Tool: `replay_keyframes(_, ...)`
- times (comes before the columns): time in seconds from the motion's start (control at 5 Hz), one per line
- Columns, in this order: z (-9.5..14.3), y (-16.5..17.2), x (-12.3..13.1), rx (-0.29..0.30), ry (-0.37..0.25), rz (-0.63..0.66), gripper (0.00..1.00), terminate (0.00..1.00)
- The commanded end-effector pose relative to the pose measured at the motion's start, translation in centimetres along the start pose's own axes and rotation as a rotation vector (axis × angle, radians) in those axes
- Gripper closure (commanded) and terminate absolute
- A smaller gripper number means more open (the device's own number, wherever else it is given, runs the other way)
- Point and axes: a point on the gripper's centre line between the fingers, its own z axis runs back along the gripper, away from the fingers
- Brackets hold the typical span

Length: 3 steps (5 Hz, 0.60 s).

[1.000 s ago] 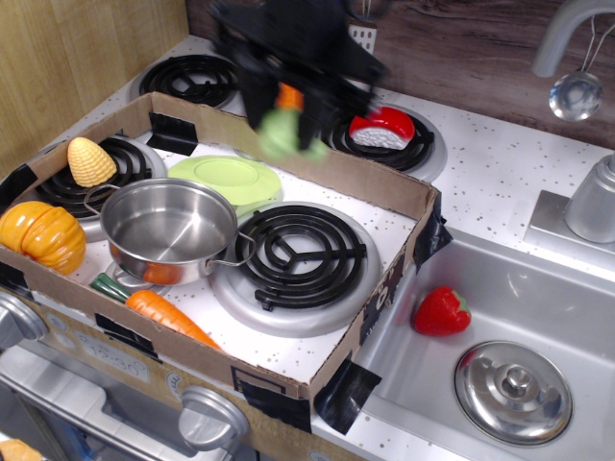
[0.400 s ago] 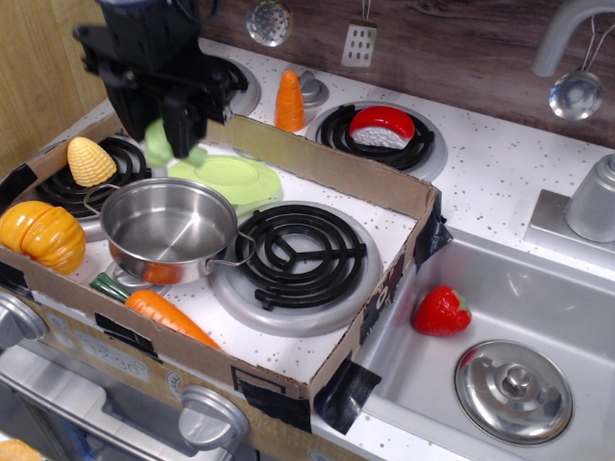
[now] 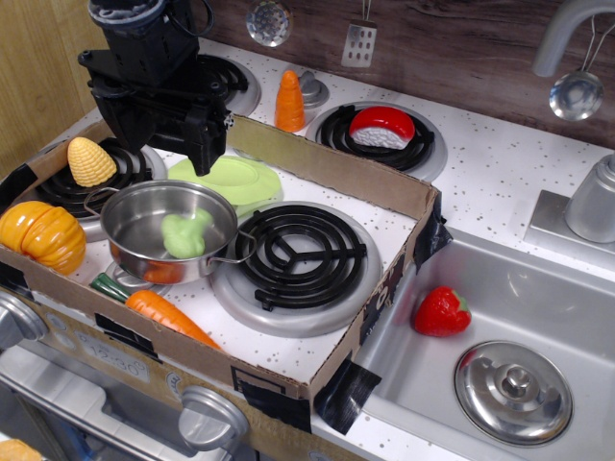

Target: Put broccoli in pot

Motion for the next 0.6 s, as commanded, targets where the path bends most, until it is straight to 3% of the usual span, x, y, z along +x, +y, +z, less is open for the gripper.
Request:
replay_keyframes(0.0, 1.58, -1.71, 0.78, 0.015, -0.030, 0.018, 0.00, 0.00)
replay_keyframes(0.2, 1.58, -1.71, 0.78, 0.015, -0.030, 0.018, 0.00, 0.00)
replay_keyframes(0.4, 1.58, -1.71, 0.78, 0.015, -0.030, 0.018, 0.00, 1.00)
